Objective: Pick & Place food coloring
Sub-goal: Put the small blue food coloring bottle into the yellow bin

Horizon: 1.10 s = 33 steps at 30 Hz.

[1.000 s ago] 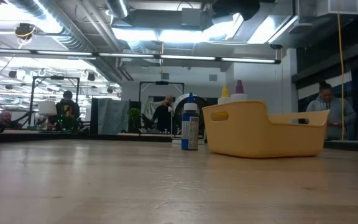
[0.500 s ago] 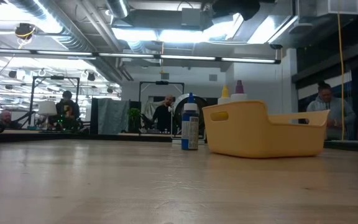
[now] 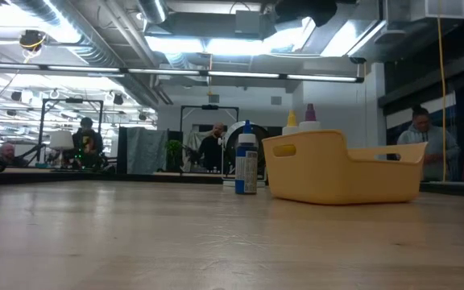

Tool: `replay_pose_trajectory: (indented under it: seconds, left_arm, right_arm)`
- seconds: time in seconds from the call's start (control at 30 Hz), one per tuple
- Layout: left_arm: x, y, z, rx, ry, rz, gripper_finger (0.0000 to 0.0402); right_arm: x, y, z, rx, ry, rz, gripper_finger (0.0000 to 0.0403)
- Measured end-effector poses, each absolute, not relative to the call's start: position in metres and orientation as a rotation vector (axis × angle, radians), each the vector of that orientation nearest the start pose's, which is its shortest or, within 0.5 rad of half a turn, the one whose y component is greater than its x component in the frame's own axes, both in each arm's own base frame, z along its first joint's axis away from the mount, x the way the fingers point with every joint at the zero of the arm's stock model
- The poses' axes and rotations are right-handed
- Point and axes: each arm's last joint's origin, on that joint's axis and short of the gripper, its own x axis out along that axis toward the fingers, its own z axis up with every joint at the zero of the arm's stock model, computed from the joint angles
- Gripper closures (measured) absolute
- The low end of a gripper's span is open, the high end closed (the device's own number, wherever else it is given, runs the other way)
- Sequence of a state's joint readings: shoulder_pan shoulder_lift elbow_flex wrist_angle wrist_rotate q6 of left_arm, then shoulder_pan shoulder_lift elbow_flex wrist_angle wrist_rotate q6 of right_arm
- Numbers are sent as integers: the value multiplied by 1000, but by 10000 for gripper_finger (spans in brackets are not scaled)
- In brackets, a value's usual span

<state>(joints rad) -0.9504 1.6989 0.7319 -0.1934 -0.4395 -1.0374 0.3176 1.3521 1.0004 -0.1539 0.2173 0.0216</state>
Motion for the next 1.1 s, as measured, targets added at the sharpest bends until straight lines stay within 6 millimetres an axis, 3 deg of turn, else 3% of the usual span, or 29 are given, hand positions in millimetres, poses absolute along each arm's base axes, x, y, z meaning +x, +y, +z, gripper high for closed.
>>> replay_pose_trajectory:
  seconds: [0.43, 0.7, 0.87, 1.1]
  left_arm:
    - [174, -220, 112, -202, 960, 63, 333]
    - [178, -217, 126, -254, 994, 36, 337]
    - [189, -197, 151, -342, 1054, -6, 339]
    - [209, -152, 192, -435, 961, -16, 340]
  right_arm:
    - [285, 87, 287, -112, 489, 93, 189]
    - [285, 87, 287, -44, 491, 75, 189]
    - [285, 87, 287, 36, 485, 56, 189]
    - [287, 85, 289, 132, 476, 93, 189]
